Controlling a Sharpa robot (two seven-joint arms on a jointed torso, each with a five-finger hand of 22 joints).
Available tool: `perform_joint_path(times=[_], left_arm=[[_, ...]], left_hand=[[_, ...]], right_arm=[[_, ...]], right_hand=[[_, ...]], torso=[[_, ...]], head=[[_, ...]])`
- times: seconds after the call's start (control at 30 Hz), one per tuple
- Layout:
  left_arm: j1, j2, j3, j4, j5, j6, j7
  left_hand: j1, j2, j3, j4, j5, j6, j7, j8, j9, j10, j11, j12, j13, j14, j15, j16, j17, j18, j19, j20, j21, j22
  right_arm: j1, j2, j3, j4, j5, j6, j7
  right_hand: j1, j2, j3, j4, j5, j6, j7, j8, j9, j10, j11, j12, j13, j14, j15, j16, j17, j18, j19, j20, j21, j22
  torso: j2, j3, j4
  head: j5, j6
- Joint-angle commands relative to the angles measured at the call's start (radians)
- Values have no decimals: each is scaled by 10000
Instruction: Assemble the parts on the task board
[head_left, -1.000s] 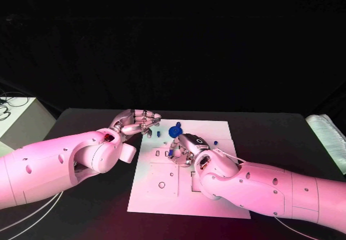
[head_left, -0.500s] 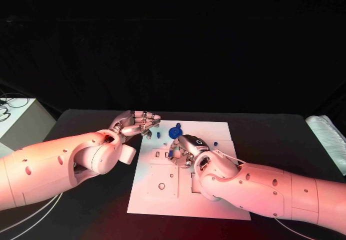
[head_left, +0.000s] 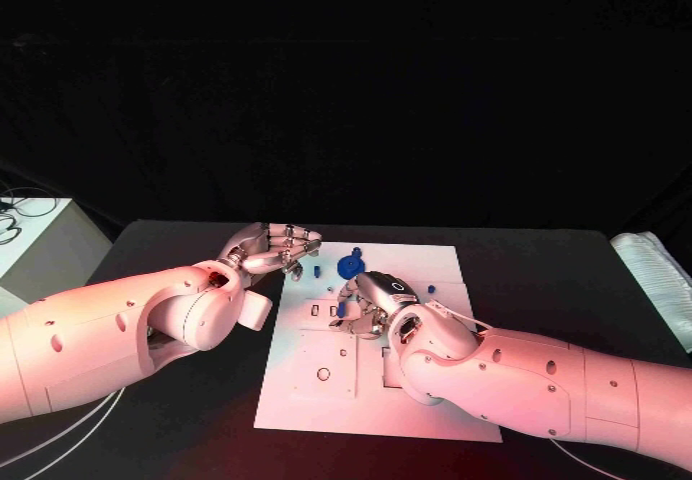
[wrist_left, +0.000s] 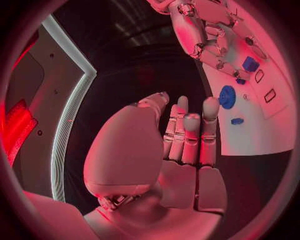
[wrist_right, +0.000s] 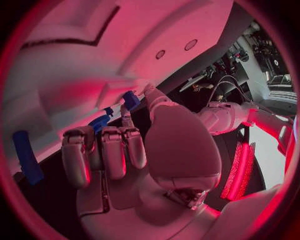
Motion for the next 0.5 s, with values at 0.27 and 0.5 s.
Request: perform_joint_path(times=[0.27,0.5], left_arm=[[12,90,7,-233,-1362,86,-1268],[210,364,9,-653,-3662,1034,-3130]], left_hand=[[-1204,102,-474,298,40,229,-243,811,342,6,-276,3485,1960,2644,-254,1278,4074,-492,1805,-222,1382,2076],[-1511,259,-355,285,206,644,-643,1569,958,1423,-629,5849,4446,4096,-582,1954,6944,-924,3466,-514,2505,4220]], right_arm=[[436,-974,84,962,1433,-729,2481],[1141,-2244,139,1899,3211,345,3817]], right_hand=[[775,225,-167,101,56,-106,26,-55,-63,692,70,-27,2317,1044,80,64,2635,-69,1046,76,22,2629],[1114,337,-14,16,45,-48,27,-8,-68,547,72,-174,2193,1044,81,64,2635,-69,1046,77,22,2629]], torso=[[-92,12,-51],[-250,12,-38]], head=[[22,59],[36,-23]])
